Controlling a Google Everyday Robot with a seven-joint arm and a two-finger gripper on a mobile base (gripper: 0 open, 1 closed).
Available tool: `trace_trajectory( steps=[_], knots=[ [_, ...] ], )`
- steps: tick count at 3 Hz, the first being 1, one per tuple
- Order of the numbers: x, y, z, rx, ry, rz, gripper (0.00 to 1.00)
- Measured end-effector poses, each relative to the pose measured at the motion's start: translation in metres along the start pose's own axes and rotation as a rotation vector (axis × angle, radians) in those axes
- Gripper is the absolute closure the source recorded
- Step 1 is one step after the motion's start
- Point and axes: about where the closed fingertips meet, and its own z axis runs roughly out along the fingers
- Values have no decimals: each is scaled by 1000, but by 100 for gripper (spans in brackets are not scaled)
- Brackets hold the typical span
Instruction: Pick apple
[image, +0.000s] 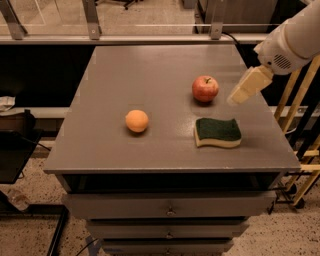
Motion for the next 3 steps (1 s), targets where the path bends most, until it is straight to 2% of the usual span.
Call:
trace_trajectory(
  steps=[1,2,3],
  knots=[
    [-2,-18,36,34,2,68,0],
    [-5,-29,70,22,-28,128,0],
    [-10,-29,94,-10,-51,155,0]
  ],
)
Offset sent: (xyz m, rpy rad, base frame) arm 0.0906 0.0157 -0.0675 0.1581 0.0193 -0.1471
